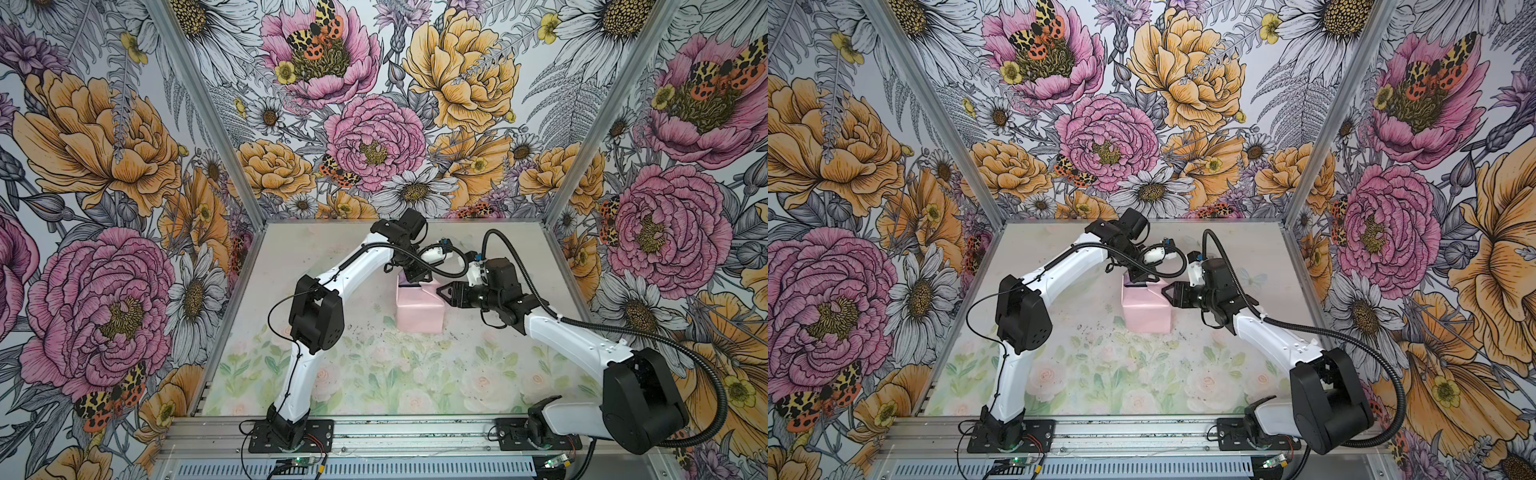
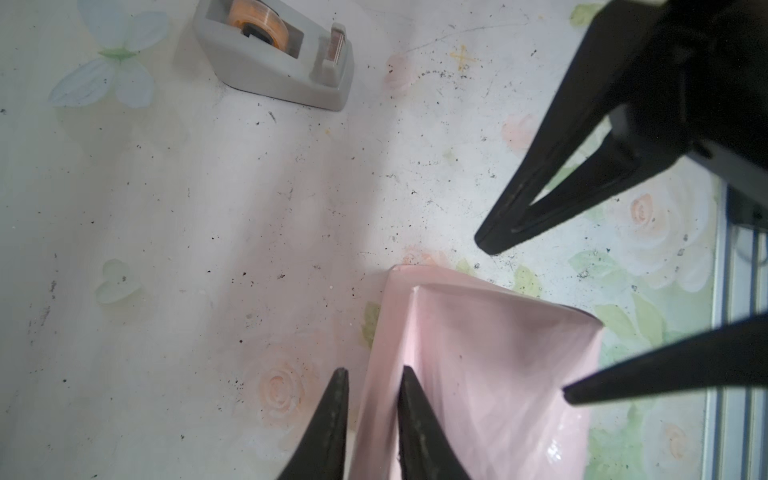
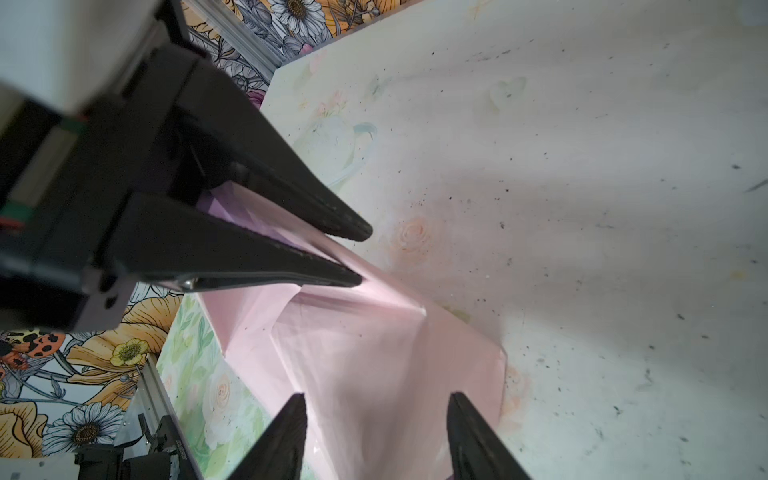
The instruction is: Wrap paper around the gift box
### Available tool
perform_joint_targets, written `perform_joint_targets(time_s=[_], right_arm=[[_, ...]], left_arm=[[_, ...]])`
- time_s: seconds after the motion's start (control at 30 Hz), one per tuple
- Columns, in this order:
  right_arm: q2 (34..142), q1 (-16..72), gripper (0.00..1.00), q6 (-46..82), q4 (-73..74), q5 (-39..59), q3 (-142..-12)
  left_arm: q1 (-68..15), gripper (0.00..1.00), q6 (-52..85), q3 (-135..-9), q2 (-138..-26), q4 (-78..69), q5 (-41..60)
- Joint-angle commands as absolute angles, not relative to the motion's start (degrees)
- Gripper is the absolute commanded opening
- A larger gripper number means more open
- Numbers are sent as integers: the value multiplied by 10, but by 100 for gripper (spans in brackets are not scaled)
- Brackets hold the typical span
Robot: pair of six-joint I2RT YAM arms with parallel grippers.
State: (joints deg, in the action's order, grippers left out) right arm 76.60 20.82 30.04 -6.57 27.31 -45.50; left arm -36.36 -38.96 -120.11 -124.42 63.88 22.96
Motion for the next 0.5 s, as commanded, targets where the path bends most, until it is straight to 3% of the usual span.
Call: perform_joint_targets(time_s=[0.0, 0.2, 0.47], right_arm=[[775, 208, 56, 312, -72, 282, -463], [804, 215, 56, 306, -69, 298, -475], [832, 218, 56, 291, -92, 275, -449]], left_arm=[[-365, 22, -385, -1218, -1258, 644, 223], [-368, 21, -384, -1212, -1253, 644, 212], [-368, 36, -387, -1215, -1254, 644, 195]])
